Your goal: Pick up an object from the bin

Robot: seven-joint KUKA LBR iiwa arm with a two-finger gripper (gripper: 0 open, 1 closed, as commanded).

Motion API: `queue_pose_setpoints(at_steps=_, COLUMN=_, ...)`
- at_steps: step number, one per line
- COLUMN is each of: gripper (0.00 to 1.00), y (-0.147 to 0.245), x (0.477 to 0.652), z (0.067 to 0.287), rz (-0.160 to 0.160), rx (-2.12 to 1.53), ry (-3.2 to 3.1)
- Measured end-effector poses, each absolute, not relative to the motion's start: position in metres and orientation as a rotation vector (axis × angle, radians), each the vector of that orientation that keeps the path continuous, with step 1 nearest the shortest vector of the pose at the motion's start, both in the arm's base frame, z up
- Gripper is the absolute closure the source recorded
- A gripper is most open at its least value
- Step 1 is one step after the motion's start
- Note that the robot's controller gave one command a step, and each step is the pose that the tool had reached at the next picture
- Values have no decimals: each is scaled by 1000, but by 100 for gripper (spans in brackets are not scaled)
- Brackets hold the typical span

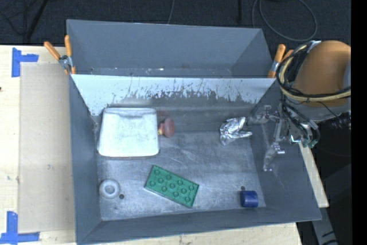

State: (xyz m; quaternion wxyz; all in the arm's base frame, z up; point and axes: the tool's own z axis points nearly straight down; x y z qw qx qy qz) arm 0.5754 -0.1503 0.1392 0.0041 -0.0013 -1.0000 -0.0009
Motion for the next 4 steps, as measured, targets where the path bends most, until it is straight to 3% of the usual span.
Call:
queue_pose_setpoints(at_steps=1, gripper=0, y=-91, x=476, z=148, rz=-6, rx=192, ry=-3128)
queue_pose_setpoints(at_steps=2, gripper=0, y=5, x=495, z=73, rz=4, rx=417, ry=-3140)
queue_pose_setpoints(at_steps=3, gripper=0, y=63, x=487, z=76, rz=5, rx=558, ry=-3136)
queue_pose_setpoints(at_steps=4, gripper=100, y=63, x=483, z=76, rz=0, rx=554, ry=-3120)
